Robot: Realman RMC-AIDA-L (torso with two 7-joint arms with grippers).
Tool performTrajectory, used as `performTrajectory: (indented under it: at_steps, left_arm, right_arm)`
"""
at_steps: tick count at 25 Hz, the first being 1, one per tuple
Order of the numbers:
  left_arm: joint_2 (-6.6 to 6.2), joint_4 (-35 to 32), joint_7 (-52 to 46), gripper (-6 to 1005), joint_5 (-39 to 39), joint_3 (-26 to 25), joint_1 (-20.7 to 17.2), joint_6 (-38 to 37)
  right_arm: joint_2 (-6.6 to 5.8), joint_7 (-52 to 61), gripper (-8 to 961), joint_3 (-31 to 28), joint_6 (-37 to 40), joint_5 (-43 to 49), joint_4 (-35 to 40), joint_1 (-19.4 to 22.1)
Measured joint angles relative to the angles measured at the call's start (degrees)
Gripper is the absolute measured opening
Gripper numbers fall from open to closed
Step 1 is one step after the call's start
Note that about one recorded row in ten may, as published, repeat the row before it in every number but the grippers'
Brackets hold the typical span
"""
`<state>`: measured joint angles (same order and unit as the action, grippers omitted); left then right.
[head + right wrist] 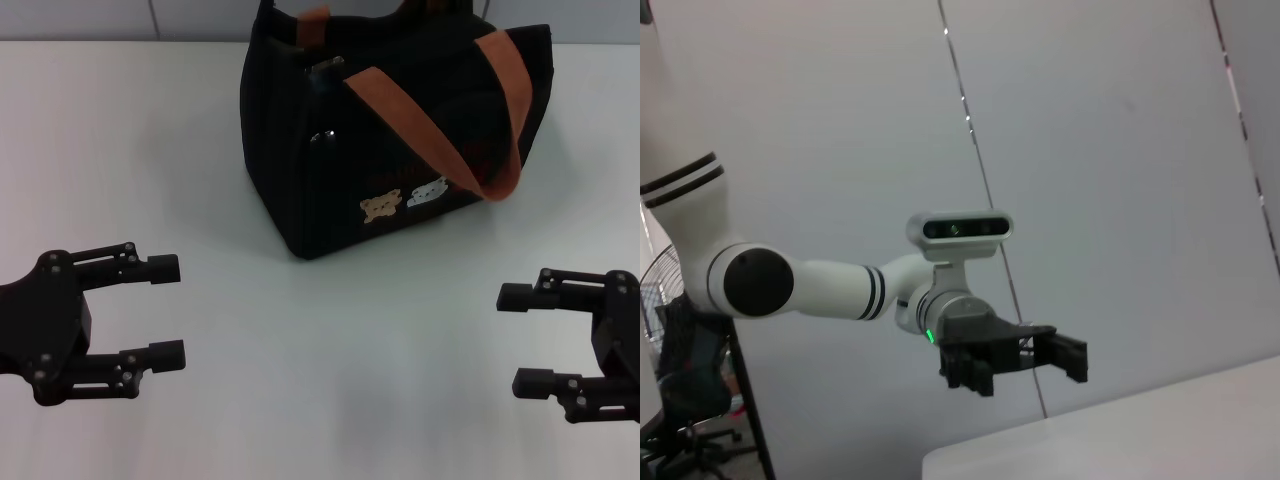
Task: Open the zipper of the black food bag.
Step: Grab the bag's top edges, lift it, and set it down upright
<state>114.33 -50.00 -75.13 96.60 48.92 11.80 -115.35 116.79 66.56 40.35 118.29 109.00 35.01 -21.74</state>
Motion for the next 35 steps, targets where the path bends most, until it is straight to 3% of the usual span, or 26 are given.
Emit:
performTrajectory:
  at_steps: [9, 16, 22, 25, 28, 29, 30, 32, 35]
  left_arm:
    - [0.11, 0.13, -1.23, 770, 0.02, 0.33, 0.65, 0.09]
    - [1.05, 1.47, -1.05, 760, 0.06, -0.32, 1.77, 1.02]
    - [3.43, 9.3, 2.98, 752, 0.12, -2.4, 5.33, 9.67]
    - [4.02, 12.21, 4.24, 748, 0.12, -2.2, 6.74, 13.72]
    - [4.47, 18.12, 7.94, 744, -0.3, -2.09, 9.3, 19.73]
    - [4.54, 23.32, 11.54, 742, -1.27, -2.43, 11.31, 22.76]
    - [4.54, 23.32, 11.54, 741, -1.27, -2.43, 11.31, 22.76]
    - [4.71, 29.98, 18.05, 738, -3.41, -2.56, 13.7, 27.17]
    - [4.82, 32.77, 21.46, 734, -4.41, -2.57, 14.81, 29.56]
  right_arm:
    - [1.34, -1.05, 731, 0.97, -0.61, 0.27, 0.13, 0.07]
    - [1.41, -1.22, 731, 1.42, -1.1, 0.33, 0.12, -0.17]
    - [1.11, -1.33, 731, 0.59, -2.34, 0.14, -0.14, 0.27]
    - [0.94, -1.34, 731, -0.56, -2.61, 0.16, -0.11, 0.47]
    - [0.8, -1.35, 731, -3.91, -3.65, 0.37, 0.03, 1.29]
    - [0.71, -1.36, 731, -6.96, -4.35, 0.37, -0.08, 2.01]
    - [0.71, -1.36, 731, -6.96, -4.35, 0.37, -0.08, 2.01]
    - [0.62, -1.38, 731, -12.67, -5.04, 0.32, -0.33, 3.3]
    - [0.68, -1.38, 731, -15.11, -5.14, 0.12, -0.36, 4.02]
